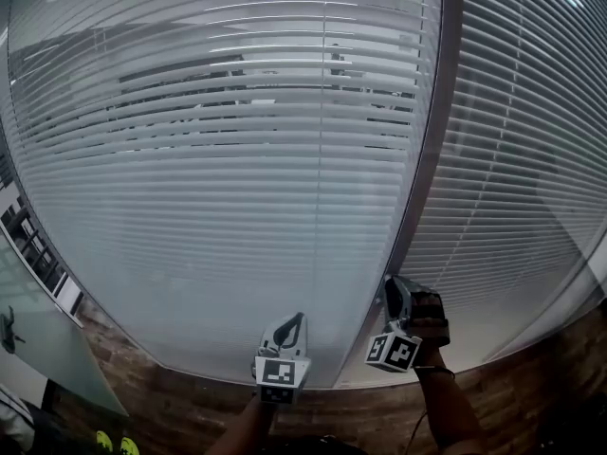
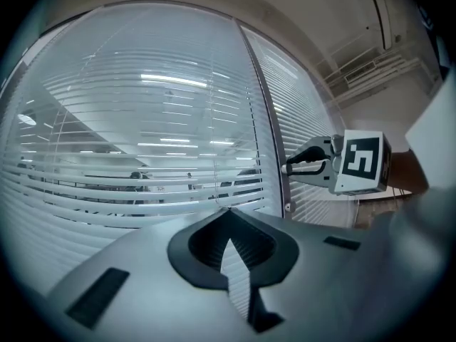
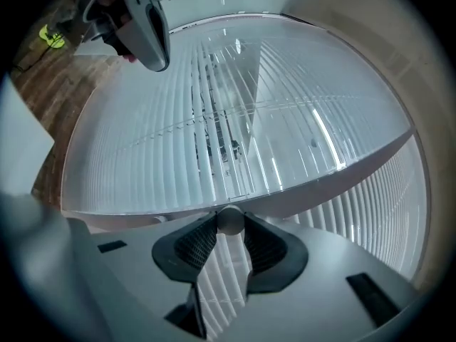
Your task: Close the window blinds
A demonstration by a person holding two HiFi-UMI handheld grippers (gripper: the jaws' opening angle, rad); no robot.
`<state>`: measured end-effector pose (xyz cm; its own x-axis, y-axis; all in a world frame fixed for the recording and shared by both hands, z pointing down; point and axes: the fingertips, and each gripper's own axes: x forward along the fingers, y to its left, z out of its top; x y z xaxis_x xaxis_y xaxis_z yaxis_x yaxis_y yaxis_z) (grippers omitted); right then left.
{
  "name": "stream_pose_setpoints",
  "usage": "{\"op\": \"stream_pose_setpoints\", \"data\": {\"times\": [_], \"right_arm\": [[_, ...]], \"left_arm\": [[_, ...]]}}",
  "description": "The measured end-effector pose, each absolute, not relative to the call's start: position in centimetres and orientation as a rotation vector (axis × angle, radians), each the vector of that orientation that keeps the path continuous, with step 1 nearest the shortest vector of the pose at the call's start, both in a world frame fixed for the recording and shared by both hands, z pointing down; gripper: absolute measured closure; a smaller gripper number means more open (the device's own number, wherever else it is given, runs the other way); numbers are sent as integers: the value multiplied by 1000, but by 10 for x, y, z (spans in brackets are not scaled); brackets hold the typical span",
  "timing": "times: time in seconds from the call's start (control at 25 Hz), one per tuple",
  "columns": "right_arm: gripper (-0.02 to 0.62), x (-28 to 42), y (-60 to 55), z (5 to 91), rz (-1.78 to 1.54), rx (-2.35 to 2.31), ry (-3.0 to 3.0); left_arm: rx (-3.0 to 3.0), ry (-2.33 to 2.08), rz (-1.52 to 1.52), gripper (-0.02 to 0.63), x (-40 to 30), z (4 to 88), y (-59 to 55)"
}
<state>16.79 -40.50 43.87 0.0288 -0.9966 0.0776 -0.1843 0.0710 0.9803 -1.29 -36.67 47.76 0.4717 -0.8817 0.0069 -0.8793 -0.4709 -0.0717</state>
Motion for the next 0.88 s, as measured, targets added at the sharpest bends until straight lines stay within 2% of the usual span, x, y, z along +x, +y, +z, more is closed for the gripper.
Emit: {"op": "stream_pose_setpoints", "data": {"times": [0.4, 0.68, 0.72, 0.88], "right_arm": [[471, 168, -398, 430, -922, 1497, -1626], [469, 181, -395, 423, -468, 1973, -2153], [452, 183, -397, 420, -398, 2026, -2196], [442, 180, -400, 422, -193, 2079, -2292]], "left_arm": [[-2670, 1580, -130, 606, -9, 477, -364], [-2658, 1579, -96, 606, -10, 477, -368], [-2658, 1578, -97, 606, -9, 477, -368], [-2694, 1579, -106, 606, -8, 479, -367]]}}
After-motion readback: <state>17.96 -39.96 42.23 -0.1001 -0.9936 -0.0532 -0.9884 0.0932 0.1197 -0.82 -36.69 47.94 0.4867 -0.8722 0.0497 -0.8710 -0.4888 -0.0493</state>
